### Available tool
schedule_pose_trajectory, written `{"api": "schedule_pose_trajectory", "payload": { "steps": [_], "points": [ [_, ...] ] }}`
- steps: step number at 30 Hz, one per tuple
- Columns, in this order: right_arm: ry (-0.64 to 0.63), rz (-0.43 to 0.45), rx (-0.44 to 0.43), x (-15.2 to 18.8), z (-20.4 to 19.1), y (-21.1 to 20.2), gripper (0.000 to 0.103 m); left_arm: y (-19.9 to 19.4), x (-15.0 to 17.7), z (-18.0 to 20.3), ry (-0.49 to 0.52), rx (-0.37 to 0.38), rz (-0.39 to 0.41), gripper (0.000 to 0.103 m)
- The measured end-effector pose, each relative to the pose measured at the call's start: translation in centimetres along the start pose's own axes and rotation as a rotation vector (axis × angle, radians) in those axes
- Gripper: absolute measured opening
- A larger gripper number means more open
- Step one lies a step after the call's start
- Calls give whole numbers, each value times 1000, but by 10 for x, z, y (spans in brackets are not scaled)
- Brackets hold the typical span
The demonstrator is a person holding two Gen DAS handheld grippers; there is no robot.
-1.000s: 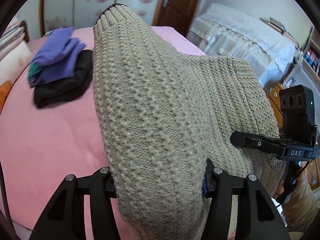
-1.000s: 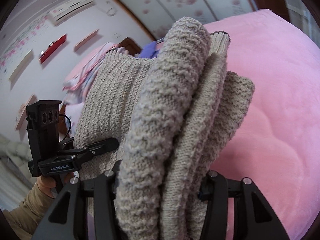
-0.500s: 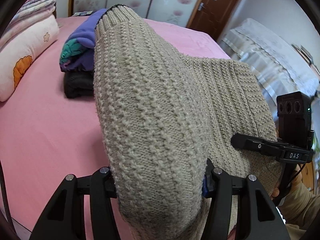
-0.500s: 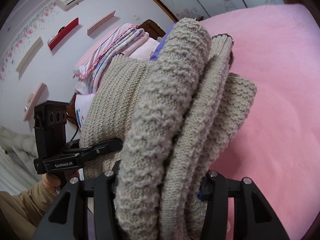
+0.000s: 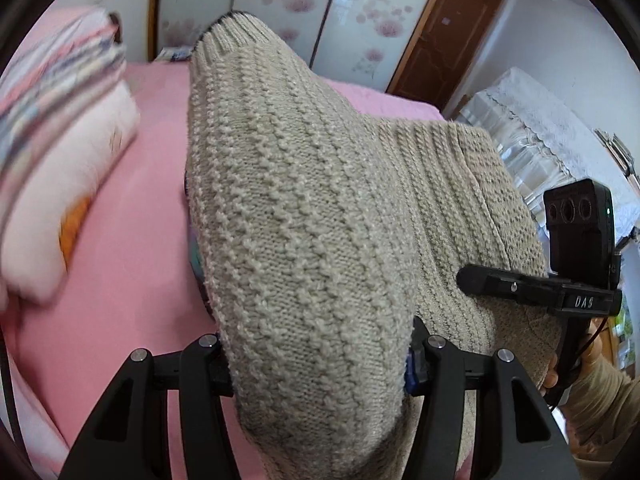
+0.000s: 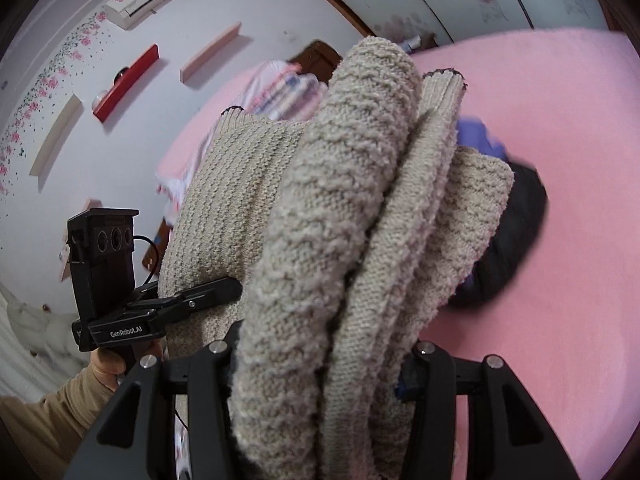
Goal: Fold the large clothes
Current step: 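Carry the bundle with both grippers onto the black clothes stack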
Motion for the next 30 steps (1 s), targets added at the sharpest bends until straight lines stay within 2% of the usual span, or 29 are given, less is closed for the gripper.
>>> {"api": "schedule_pose_trajectory", "payload": {
  "steps": [4, 6, 9, 12, 14, 16, 17, 19, 22, 25, 30],
  "points": [
    [-12, 58, 35, -76, 12, 43, 49, 50, -82, -51, 23, 46, 27, 56],
    [-12, 91, 67, -107, 33, 65, 49, 84, -108, -69, 38, 68, 27, 56],
    [25, 114, 113, -134, 76, 90, 49, 146, -136, -78, 50, 111, 3, 56],
    [85, 121, 167, -146, 127, 111, 49, 219, -144, -85, 19, 144, -72, 56],
    [135, 117, 205, -145, 162, 122, 49, 261, -141, -87, 23, 138, -114, 62],
    [232, 112, 217, -136, 200, 127, 50, 286, -142, -93, -35, 190, -125, 75],
    [267, 112, 220, -131, 215, 129, 51, 298, -141, -96, -61, 220, -144, 79],
    [308, 113, 217, -120, 233, 131, 52, 319, -135, -96, -97, 252, -190, 93],
    [298, 101, 245, -112, 242, 136, 57, 333, -128, -92, -97, 258, -181, 103],
    [290, 91, 257, -105, 249, 134, 64, 333, -123, -86, -102, 264, -168, 103],
    [241, 52, 324, -124, 239, 134, 76, 310, -122, -62, -49, 168, -115, 103]
  ]
}}
Point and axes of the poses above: each gripper's, at about its wrist camera, not at the fingertips, and y roughly the way its jaws point, z to its right, x to its underside, the point moved 7 cm from there along y, roughly the way its jaws point, and after that the axes turned 12 degrees about -x, right-handed, at the moved point
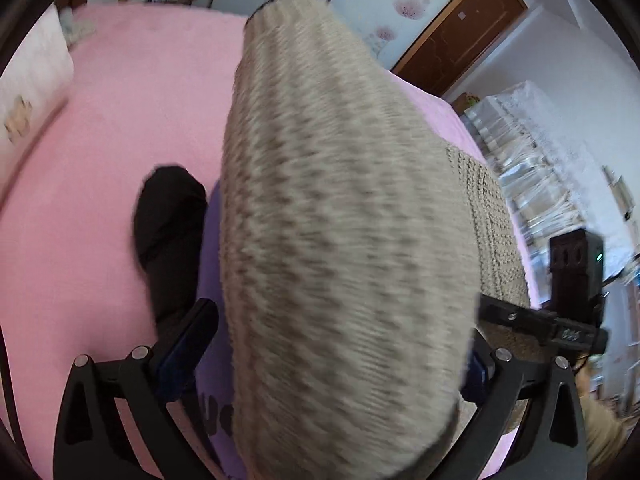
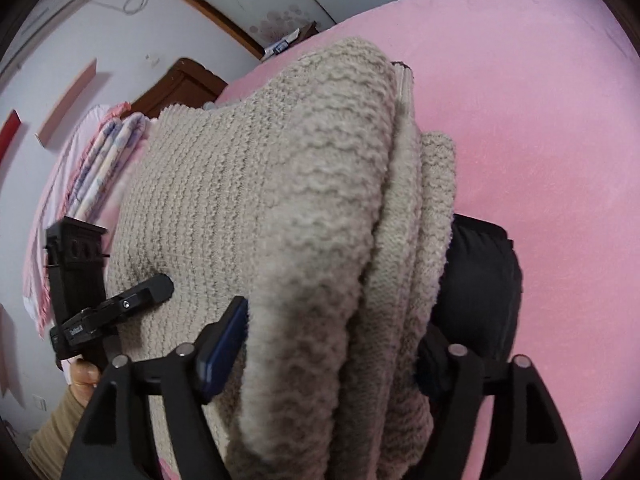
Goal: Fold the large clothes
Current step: 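Carry the bundle with both grippers onto the black clothes stack, then open both grippers to release the bundle on the stack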
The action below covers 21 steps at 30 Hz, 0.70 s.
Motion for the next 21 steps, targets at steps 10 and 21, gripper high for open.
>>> {"api": "schedule_pose_trajectory", "payload": {
  "steps": [10, 21],
  "points": [
    [-125, 26, 78, 6, -24, -35, 80, -38, 3, 37, 62, -160, 57, 103],
    [-273, 85, 91, 22, -65, -77, 80, -108, 23, 71, 56, -277, 212, 103]
  ]
}}
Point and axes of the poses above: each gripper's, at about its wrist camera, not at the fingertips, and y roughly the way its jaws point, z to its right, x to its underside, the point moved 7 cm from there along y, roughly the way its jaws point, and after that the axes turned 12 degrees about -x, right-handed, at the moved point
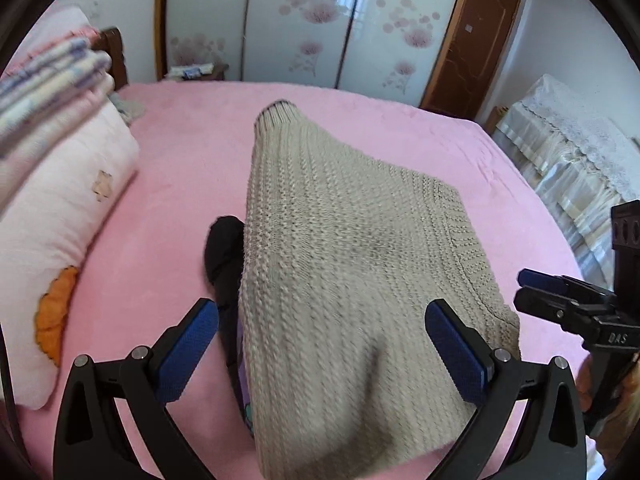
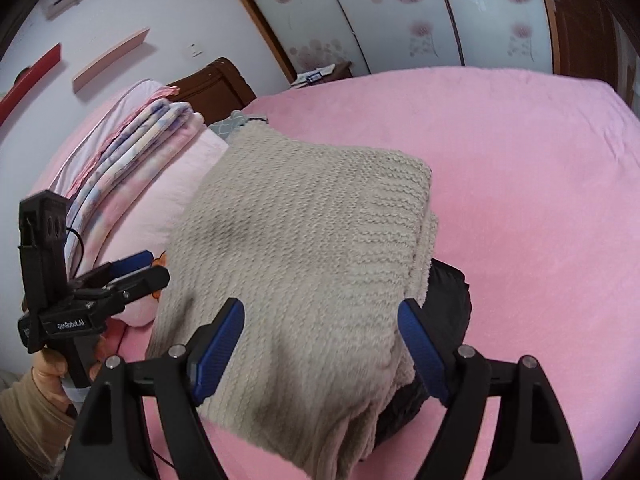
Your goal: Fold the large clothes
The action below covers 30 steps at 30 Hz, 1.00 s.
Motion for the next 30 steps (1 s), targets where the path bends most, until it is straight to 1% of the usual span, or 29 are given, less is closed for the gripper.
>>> {"api": "schedule_pose_trajectory", "payload": {
  "steps": [2, 3, 4, 7, 9, 13, 16, 19, 22, 23, 25, 28, 30],
  "points": [
    [-9, 6, -14, 3, -9, -8, 80, -15, 3, 5, 3, -18, 23, 103],
    [-12, 12, -27, 8, -12, -16, 80, -28, 12, 4, 3, -16, 31, 103],
    [-14, 16, -38, 12, -14, -23, 80, -40, 16, 11, -1, -10, 38, 103],
    [-19, 26, -83, 33, -23, -55, 80, -79, 31, 36, -22, 34, 52, 103],
    [-25, 24, -100, 48, -25, -76, 80, -108, 45, 40, -38, 62, 64, 103],
    [-39, 22, -116, 84, -24, -129, 80, -160, 74, 84, -78, 103, 85, 103],
    [-18, 24, -134, 113, -16, -173, 80, -189, 97, 118, -84, 106, 84, 103],
    [17, 22, -150, 146, -4, -221, 80, -219, 127, 159, -104, 128, 60, 103],
    [55, 14, -177, 177, 3, -271, 80, -252, 159, 202, -141, 181, 36, 103],
    [60, 12, -181, 190, 4, -294, 80, -259, 167, 212, -149, 195, 27, 103],
    [61, 4, -179, 211, 6, -326, 80, -280, 190, 239, -163, 222, 15, 103],
    [59, -20, -140, 250, 17, -379, 80, -300, 224, 270, -172, 231, -15, 103],
    [59, -31, -106, 272, 26, -400, 80, -308, 251, 289, -172, 238, -41, 103]
  ]
}}
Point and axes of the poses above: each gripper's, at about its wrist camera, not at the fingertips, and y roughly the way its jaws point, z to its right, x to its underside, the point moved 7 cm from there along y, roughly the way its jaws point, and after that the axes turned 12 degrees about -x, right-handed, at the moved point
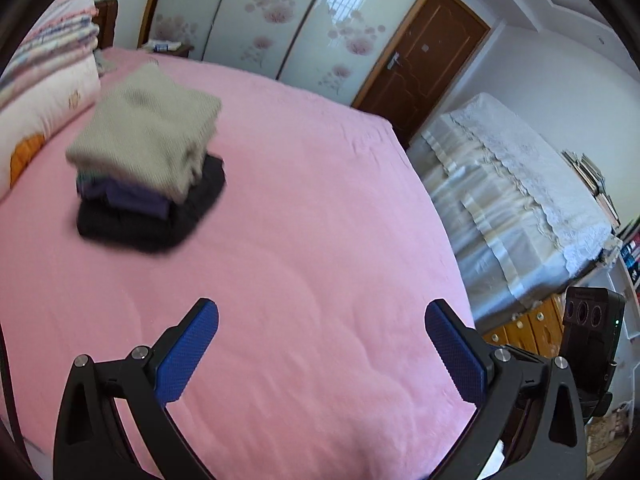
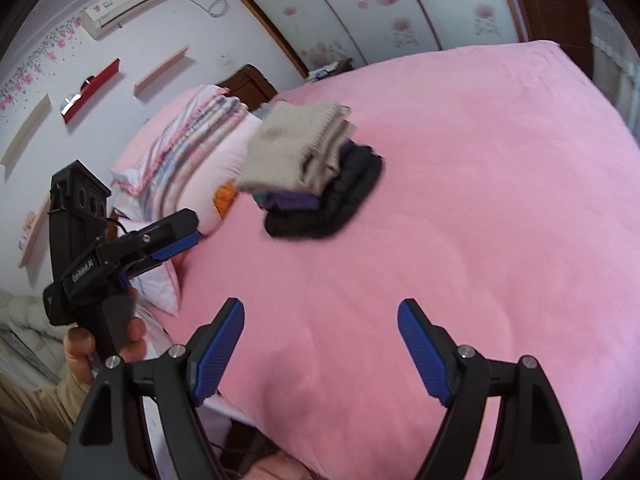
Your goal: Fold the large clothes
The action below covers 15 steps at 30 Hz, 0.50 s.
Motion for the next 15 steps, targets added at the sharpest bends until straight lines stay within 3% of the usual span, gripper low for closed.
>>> {"api": "schedule_pose_trajectory", "payload": {
  "steps": [5, 11, 15],
  "points": [
    [-77, 4, 158, 58, 19, -31, 80, 8, 70, 19, 8, -82, -6, 103],
    [-54, 112, 182, 101, 39, -22, 80, 34, 130, 24, 70, -164, 37, 103],
    [-38, 166, 187, 118, 45, -13, 80, 41, 150, 20, 73, -214, 57, 103]
  ]
}}
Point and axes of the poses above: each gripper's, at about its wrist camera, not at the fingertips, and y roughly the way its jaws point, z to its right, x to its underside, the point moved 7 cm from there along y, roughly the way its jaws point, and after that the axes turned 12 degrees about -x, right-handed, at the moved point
